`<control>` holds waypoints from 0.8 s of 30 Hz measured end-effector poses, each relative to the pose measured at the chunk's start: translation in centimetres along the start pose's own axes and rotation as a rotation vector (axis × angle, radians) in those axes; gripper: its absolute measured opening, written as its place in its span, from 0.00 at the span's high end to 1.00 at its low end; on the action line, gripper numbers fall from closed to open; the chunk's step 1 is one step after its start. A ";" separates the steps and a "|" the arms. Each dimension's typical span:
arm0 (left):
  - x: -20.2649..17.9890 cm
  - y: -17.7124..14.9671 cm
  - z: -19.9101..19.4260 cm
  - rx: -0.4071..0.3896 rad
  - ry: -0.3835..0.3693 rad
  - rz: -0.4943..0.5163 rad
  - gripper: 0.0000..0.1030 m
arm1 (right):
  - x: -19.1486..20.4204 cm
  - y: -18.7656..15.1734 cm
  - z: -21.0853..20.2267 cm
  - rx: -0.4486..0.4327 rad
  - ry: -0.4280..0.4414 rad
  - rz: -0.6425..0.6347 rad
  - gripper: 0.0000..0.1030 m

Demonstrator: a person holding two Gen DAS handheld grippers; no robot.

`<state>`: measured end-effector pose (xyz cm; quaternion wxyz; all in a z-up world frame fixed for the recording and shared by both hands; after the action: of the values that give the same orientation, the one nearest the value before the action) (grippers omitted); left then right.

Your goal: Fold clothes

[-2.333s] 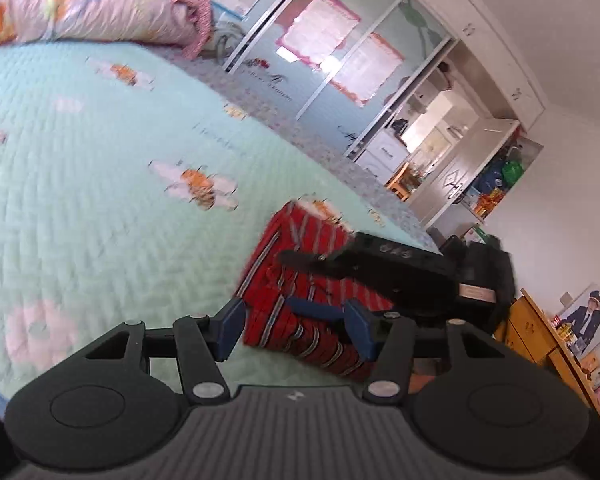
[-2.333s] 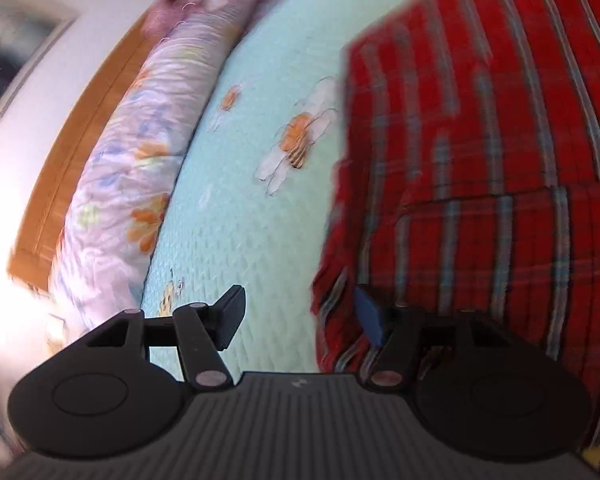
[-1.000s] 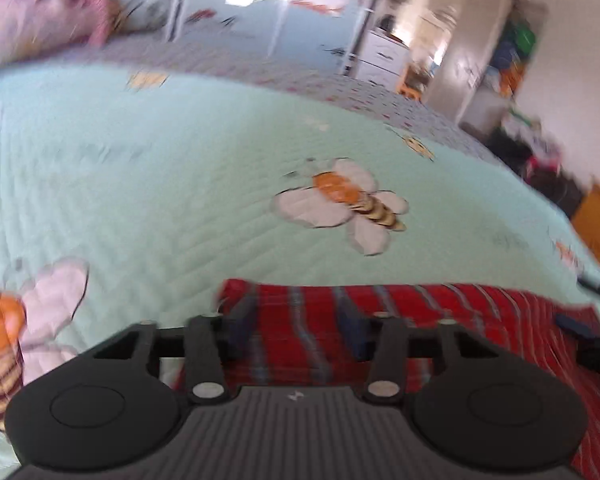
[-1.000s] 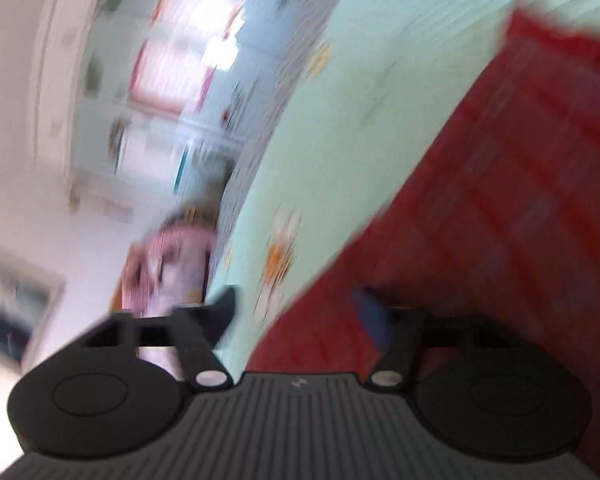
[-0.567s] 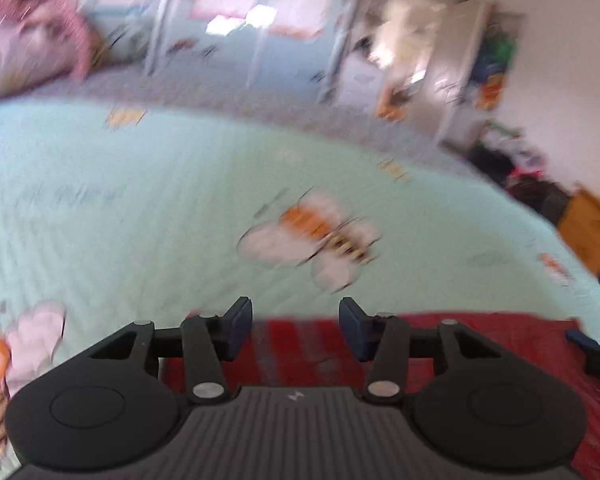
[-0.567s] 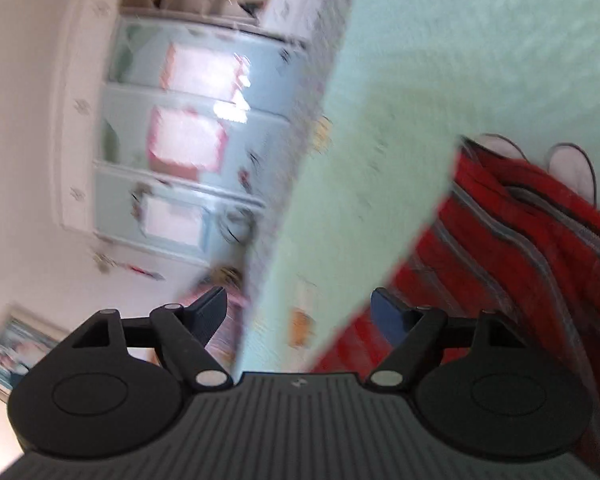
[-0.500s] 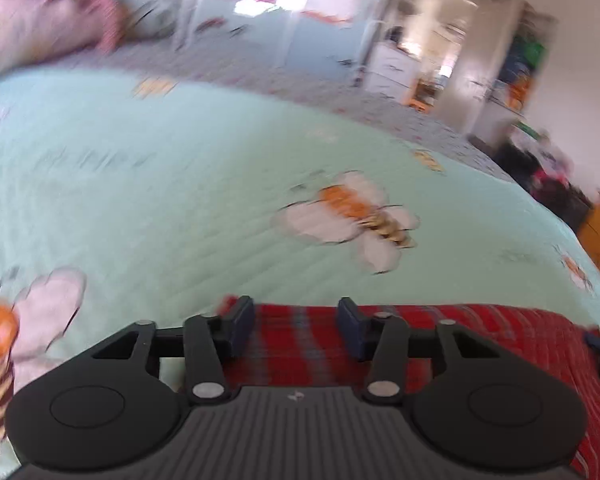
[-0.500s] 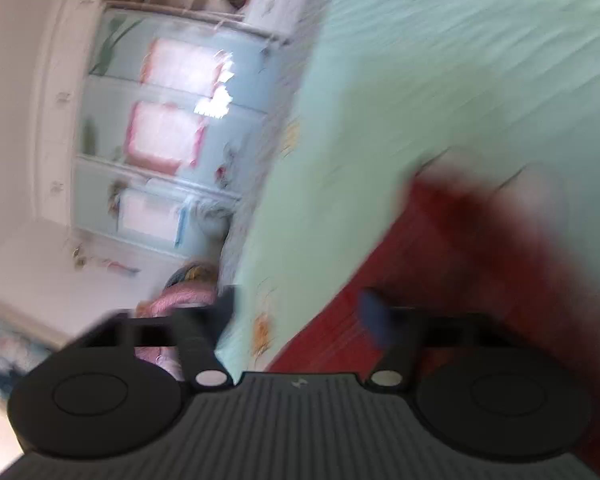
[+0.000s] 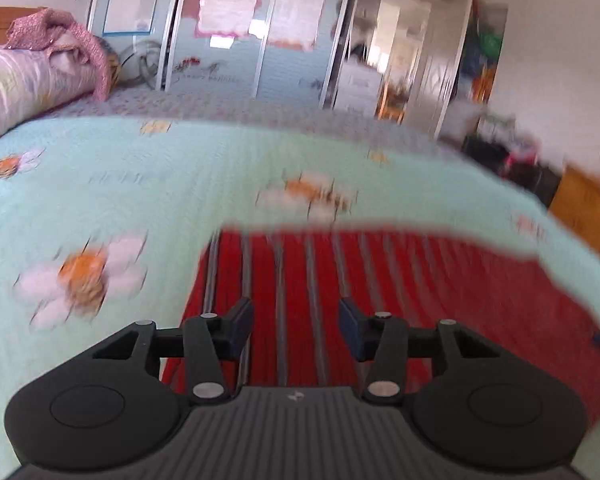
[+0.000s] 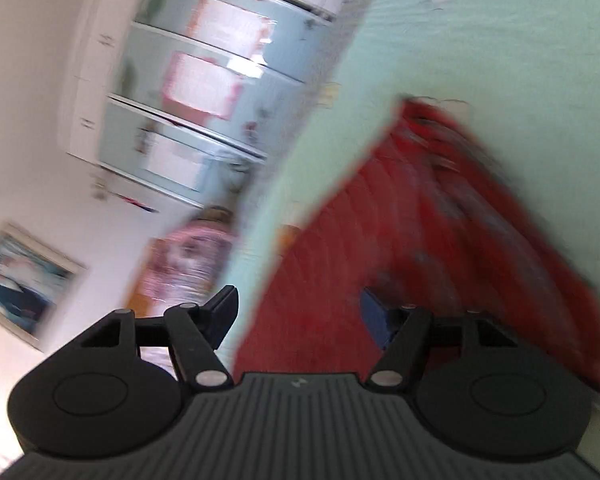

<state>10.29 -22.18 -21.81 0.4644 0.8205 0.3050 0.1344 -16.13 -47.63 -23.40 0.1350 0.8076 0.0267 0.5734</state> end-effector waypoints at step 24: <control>-2.7 -5.4 -8.4 0.031 0.040 0.001 0.44 | -3.7 -3.0 -10.4 -0.139 -0.139 -0.064 0.27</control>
<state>1.97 -16.07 -21.75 0.4453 0.8250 0.3158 0.1462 -26.72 -43.56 -24.36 0.2106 0.8330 0.0032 0.5117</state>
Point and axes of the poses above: each gripper's, at about its wrist camera, not at the fingertips, and z roughly the way its jaws point, x to its left, y to its top, the point moved 5 cm from there along z, roughly the way its jaws point, and after that the axes turned 7 degrees about z, right-handed, at the moved point
